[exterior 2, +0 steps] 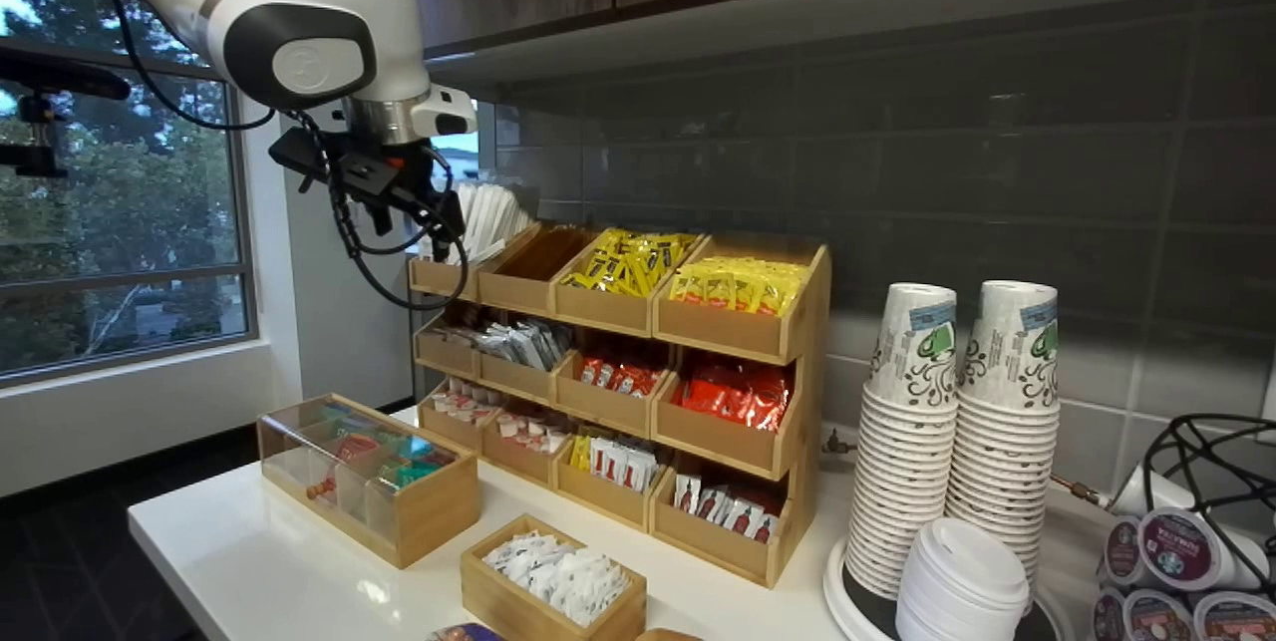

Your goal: Put one white straw on the counter.

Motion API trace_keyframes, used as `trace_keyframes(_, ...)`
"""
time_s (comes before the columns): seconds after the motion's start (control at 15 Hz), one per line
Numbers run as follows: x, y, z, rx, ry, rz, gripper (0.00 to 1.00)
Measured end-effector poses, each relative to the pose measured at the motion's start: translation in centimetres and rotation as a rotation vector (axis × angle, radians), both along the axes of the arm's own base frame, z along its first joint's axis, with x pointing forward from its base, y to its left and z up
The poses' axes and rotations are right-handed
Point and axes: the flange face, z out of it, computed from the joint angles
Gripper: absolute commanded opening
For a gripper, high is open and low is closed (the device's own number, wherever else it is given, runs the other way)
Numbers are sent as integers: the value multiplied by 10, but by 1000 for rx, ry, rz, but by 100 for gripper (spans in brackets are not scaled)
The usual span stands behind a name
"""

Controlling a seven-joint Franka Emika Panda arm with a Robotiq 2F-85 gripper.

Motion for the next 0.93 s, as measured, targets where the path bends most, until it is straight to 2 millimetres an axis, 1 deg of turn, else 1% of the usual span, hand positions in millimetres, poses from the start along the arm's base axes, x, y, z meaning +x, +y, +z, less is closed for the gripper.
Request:
trace_keyframes(0.2,1,0,2,-7,-21,11,100)
trace_keyframes(0.4,6,-1,1,-20,-66,69,100)
trace_keyframes(0.6,17,-3,-3,2,-100,134,100)
trace_keyframes(0.93,40,-4,-9,47,-170,227,100)
